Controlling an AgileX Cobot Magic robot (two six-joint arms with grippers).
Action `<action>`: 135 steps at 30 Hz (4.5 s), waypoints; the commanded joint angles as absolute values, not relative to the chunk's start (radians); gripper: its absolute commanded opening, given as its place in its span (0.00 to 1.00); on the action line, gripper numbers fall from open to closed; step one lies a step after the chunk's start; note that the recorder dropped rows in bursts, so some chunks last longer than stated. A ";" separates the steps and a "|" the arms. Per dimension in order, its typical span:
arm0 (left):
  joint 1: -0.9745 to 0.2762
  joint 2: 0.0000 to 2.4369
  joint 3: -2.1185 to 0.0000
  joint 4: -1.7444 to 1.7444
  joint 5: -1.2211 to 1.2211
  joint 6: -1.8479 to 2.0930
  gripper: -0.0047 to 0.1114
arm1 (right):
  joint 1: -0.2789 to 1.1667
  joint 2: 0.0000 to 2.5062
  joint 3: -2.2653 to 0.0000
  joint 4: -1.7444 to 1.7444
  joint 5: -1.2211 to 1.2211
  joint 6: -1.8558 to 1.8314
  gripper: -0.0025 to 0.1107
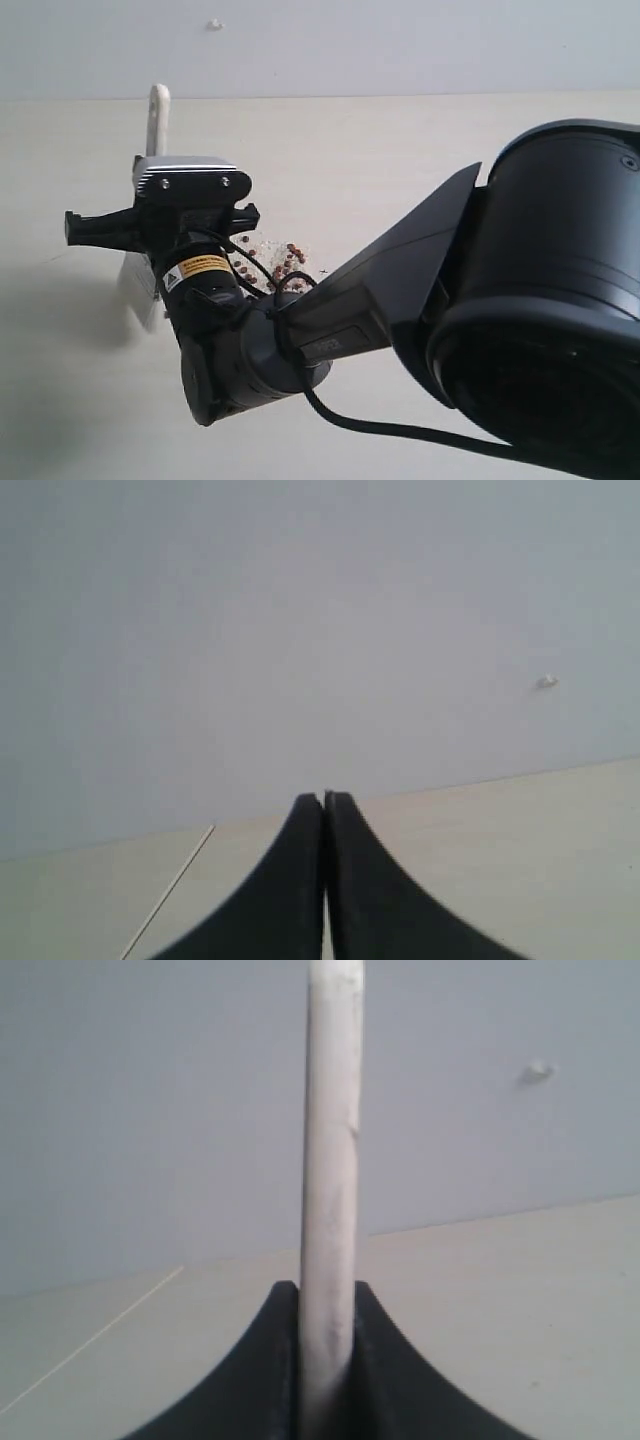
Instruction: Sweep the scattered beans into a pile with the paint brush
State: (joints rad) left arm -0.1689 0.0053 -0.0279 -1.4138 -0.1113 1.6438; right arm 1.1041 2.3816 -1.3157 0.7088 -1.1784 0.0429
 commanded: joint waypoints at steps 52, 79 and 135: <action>-0.175 0.000 -0.024 -1.412 -0.103 1.641 0.04 | 1.220 2.304 -1.313 1.045 -1.111 -0.375 0.02; -0.175 0.000 -0.024 -1.412 -0.103 1.641 0.04 | 1.219 2.189 -1.313 1.230 -0.810 -0.740 0.02; -0.175 0.000 -0.024 -1.412 -0.103 1.641 0.04 | 1.071 2.010 -1.224 1.220 -0.470 -1.168 0.02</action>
State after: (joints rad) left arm -0.1689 0.0053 -0.0279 -1.4138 -0.1113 1.6438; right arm 1.0618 2.0555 -1.2260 1.2478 -0.4943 -1.1589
